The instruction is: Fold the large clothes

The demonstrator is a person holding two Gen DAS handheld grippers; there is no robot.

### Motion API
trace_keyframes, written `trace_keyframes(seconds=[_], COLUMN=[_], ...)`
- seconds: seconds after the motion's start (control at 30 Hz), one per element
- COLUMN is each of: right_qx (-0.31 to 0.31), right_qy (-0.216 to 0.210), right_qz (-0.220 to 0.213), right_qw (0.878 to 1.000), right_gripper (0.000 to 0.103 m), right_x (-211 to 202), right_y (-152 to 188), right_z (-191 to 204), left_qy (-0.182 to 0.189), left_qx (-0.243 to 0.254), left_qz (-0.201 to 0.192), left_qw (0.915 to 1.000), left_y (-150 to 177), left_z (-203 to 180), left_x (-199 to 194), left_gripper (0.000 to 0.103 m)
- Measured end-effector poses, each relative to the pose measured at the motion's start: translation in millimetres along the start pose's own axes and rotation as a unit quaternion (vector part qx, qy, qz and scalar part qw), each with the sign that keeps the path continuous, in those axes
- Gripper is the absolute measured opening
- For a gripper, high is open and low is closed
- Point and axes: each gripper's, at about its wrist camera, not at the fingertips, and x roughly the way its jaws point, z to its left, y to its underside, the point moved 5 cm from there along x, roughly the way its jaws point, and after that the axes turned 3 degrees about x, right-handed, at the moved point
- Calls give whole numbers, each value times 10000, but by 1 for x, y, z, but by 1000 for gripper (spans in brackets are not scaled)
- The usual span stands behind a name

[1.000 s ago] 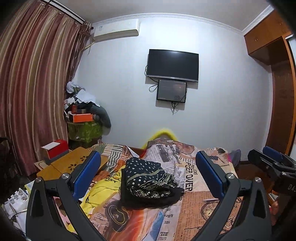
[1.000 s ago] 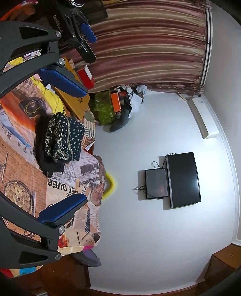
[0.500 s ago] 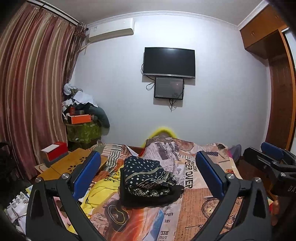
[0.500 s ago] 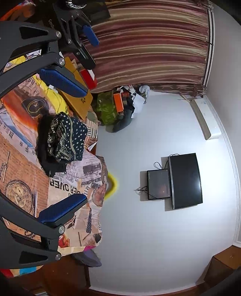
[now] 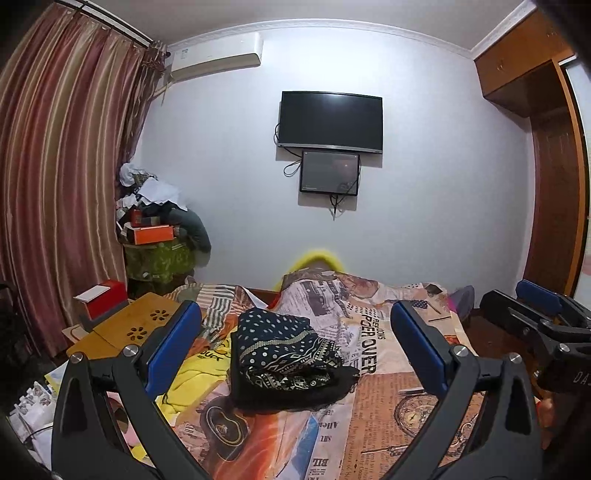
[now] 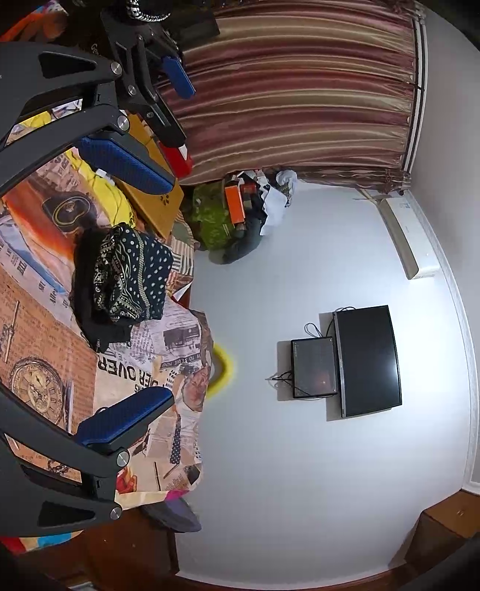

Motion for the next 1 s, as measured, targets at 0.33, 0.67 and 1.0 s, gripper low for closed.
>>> trace_keyframes(seconds=[0.33, 0.67, 1.0], right_qx=[30, 71, 84], right_qy=[-22, -17, -10], right_qz=[11, -7, -19], right_qw=[10000, 10000, 10000], right_gripper=[103, 103, 103], right_x=[-1, -1, -1], right_y=[1, 0, 0], right_z=[-1, -2, -3], left_qy=[82, 150, 198], left_qx=[26, 47, -39], left_qz=[-5, 13, 30], left_qw=[10000, 9999, 9998], left_y=[-2, -4, -6], left_z=[-3, -5, -5], left_x=[-1, 0, -2], left_gripper=[103, 103, 103])
